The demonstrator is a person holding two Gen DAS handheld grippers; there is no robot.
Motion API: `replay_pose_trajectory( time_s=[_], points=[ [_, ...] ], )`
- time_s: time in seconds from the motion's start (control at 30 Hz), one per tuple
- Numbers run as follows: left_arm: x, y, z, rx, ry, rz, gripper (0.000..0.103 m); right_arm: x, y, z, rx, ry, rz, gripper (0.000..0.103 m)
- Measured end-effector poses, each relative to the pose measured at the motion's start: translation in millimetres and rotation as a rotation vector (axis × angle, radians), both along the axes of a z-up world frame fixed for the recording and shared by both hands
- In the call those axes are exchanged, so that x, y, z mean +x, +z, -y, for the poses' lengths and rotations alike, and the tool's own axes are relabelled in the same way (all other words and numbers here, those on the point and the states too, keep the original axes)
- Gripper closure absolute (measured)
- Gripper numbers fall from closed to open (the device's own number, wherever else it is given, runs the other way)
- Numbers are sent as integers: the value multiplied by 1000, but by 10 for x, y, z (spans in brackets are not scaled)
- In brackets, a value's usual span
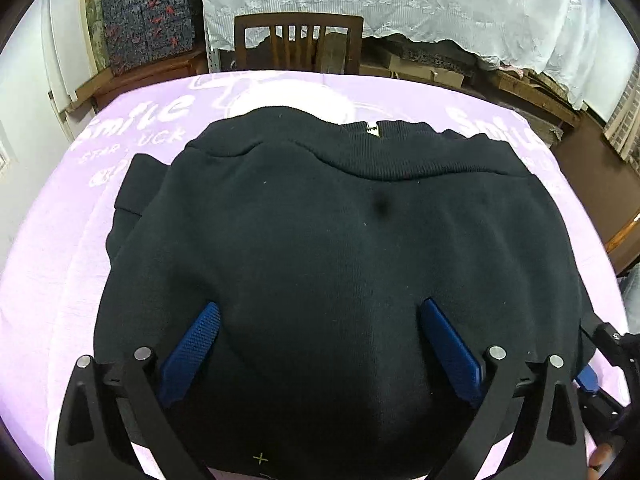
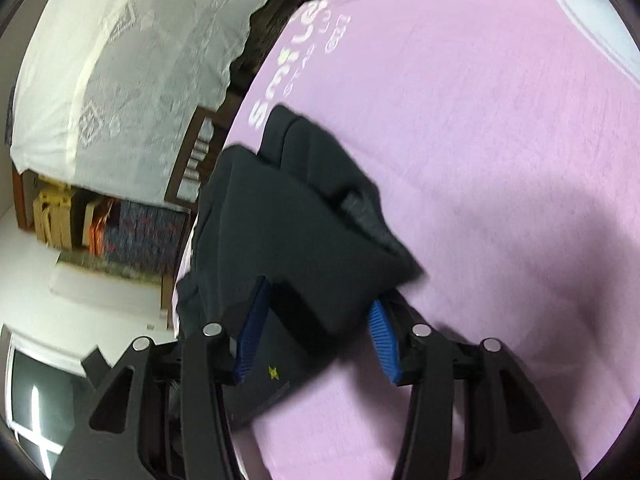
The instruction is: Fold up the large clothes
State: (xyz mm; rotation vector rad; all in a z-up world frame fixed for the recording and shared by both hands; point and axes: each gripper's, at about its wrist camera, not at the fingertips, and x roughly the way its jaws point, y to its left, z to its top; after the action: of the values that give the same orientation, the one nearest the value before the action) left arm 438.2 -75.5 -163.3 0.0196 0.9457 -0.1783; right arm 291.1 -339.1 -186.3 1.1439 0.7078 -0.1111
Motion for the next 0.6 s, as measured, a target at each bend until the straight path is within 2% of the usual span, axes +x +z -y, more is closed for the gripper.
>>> replay_pose_trajectory(
  time_s=[0.13, 0.3, 0.37, 0.4, 0.43, 0.5, 0.6],
  points=[
    [-14, -14, 38, 26, 8, 20, 3, -3, 48, -109, -79, -75, 10, 52],
    [-9, -25, 72, 45, 26, 30, 3, 50, 106, -265, -199, -76, 30, 41],
    [-4, -22, 65, 41, 25, 29, 3, 98, 114, -309, -236, -55, 33, 41],
    [7, -21, 69, 40, 24, 28, 3, 112, 114, -313, -244, -49, 35, 46],
    [7, -20, 69, 40, 22, 28, 3, 113, 104, -314, -249, -43, 39, 57],
    [19, -16, 61, 37, 17, 23, 3, 125, 34, -268, -219, -30, 41, 73],
    [73, 5, 21, 17, 3, 4, 3, 136, 38, -225, -184, -17, 40, 83]
  ],
)
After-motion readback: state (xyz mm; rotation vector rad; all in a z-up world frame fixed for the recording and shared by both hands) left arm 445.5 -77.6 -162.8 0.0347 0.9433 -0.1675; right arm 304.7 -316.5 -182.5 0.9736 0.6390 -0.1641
